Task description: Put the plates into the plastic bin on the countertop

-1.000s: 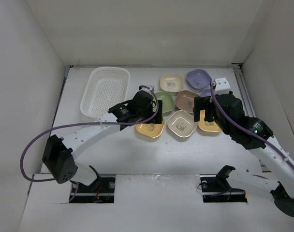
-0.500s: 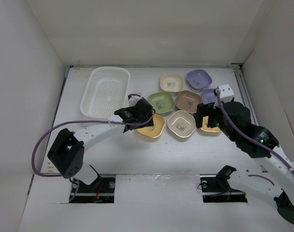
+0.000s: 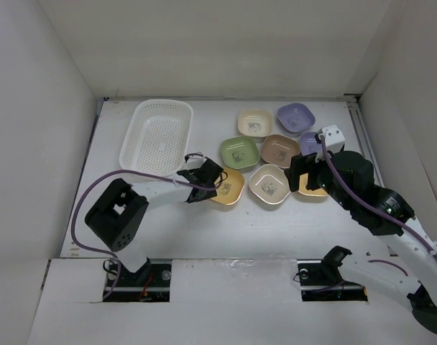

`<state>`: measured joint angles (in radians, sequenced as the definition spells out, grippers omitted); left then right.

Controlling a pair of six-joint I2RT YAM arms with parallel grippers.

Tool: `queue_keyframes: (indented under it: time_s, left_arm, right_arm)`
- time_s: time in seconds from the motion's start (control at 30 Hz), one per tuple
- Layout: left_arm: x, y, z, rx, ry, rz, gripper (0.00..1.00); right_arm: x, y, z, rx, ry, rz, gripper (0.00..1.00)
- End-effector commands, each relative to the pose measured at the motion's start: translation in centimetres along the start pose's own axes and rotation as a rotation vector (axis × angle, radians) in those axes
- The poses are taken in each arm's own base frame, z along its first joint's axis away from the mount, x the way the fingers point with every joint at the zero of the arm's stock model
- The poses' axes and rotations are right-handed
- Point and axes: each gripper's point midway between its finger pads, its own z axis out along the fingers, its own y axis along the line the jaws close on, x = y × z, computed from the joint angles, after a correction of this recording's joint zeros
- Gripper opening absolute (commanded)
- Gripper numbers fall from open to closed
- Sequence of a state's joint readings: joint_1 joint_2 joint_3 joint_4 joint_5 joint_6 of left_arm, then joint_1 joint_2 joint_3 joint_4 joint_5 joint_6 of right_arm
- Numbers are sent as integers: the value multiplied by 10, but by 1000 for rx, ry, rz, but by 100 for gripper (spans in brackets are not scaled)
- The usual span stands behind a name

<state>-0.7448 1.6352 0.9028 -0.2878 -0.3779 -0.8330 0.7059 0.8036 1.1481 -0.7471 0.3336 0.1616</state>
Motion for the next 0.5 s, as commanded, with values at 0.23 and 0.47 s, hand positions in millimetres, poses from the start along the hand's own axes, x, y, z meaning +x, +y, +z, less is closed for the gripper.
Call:
queue_keyframes:
  time_s: [0.23, 0.47]
  left_arm:
    - [14, 5, -68, -45, -99, -88, 0]
    - [-62, 19, -166, 61, -277, -256, 0]
  right_arm:
    - [-20, -3, -8, 3, -83, 19, 100]
    - [-20, -2, -8, -6, -81, 19, 100]
